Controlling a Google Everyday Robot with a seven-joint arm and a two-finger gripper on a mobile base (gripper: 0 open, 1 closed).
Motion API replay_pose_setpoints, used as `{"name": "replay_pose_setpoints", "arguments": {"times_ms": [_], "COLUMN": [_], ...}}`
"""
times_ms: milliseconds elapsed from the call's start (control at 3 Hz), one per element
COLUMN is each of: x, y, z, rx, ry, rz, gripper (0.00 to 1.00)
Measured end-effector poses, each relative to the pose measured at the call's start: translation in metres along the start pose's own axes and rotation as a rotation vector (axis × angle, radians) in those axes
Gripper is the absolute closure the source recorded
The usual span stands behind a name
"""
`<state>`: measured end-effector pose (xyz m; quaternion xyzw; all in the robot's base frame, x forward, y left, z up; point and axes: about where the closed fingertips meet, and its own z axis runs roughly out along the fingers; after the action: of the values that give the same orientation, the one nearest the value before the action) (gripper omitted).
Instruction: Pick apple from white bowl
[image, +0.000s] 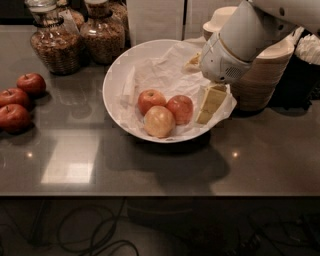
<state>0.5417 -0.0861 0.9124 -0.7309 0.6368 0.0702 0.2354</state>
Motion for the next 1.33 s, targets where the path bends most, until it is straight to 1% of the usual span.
{"name": "replay_pose_setpoints", "arguments": {"times_ms": [667,1333], "x": [-0.004,0.009], "y": [-0.004,-0.007], "z": [0.016,0.041], "rx": [-0.029,-0.069], "ry": [-0.012,-0.024], "rz": [-0.020,-0.006], "gripper": [0.15,0.14]}}
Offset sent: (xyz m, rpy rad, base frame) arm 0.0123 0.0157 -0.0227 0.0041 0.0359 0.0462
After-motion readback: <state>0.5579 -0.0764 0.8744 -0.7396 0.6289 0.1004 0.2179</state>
